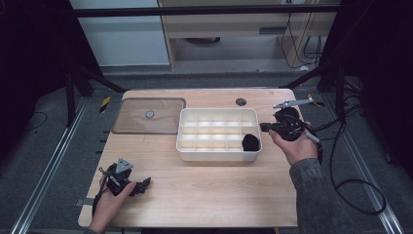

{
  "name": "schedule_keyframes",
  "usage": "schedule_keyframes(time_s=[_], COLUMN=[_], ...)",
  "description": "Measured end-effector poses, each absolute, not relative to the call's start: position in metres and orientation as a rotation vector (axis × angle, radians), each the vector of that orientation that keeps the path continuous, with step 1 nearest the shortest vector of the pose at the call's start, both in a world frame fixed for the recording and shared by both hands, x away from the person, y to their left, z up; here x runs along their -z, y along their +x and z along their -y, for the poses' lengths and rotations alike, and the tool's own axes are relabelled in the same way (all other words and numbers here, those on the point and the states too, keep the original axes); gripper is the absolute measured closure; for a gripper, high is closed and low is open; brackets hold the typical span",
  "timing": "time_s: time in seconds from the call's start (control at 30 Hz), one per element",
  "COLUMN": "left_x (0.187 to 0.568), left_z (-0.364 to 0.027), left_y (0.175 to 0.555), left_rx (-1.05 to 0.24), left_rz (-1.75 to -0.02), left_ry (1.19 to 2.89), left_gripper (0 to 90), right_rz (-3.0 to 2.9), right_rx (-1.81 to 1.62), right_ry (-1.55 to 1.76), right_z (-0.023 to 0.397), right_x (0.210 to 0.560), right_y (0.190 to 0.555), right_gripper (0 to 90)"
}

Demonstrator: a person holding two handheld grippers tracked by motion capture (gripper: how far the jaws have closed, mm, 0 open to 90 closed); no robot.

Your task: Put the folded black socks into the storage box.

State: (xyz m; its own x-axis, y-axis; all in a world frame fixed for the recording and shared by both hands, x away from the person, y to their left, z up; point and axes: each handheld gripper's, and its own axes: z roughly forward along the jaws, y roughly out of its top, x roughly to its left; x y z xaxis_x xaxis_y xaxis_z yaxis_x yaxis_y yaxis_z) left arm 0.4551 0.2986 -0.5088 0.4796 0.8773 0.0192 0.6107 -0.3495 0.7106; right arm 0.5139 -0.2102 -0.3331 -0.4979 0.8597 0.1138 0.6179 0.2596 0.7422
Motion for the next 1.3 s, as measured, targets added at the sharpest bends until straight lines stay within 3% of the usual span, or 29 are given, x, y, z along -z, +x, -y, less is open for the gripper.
schedule_keyframes(time_s=[0.5,1.3], left_x=[0.509,0.509], left_z=[-0.298,-0.299], left_y=[0.455,0.455], left_rx=[-0.534,-0.534], left_rz=[-1.225,-1.224], left_ry=[2.083,2.084], left_gripper=[0.0,0.0], right_rz=[-2.185,-2.182], right_rx=[-1.106,-1.043], right_ry=[1.358,1.455], right_z=[0.229,0.254], right_x=[0.335,0.387], right_y=[0.495,0.475], right_gripper=[90.0,90.0])
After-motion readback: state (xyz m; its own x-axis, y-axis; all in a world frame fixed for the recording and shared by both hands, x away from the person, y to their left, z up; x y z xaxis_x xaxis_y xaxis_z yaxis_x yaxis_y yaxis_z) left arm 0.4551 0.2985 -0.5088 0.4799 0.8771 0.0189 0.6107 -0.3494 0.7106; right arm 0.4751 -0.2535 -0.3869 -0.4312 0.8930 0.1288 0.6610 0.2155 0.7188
